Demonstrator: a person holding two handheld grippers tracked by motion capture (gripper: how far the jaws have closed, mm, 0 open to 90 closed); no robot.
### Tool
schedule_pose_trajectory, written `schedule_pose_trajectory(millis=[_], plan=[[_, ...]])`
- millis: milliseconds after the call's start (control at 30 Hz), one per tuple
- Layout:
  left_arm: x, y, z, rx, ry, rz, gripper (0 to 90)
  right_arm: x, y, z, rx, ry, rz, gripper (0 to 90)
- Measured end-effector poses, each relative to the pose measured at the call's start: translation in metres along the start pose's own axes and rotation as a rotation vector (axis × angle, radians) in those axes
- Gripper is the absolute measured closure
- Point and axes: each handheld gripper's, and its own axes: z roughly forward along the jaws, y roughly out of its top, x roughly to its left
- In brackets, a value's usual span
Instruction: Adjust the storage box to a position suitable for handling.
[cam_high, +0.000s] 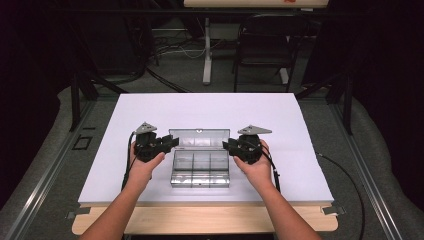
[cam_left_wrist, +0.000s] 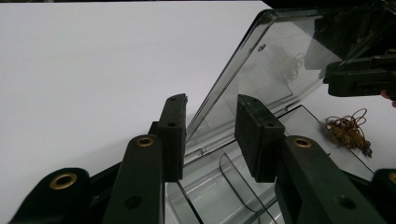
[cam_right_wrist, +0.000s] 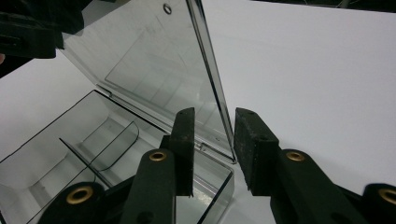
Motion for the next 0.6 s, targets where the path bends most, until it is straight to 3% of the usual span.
schedule_pose_trajectory(millis=[600], plan=[[0.0018,-0.0025,0.006,0.011,0.007,-0.006,63.6,-0.0032,0.0002,0.0049,-0.001,0.004,0.02,69.2]])
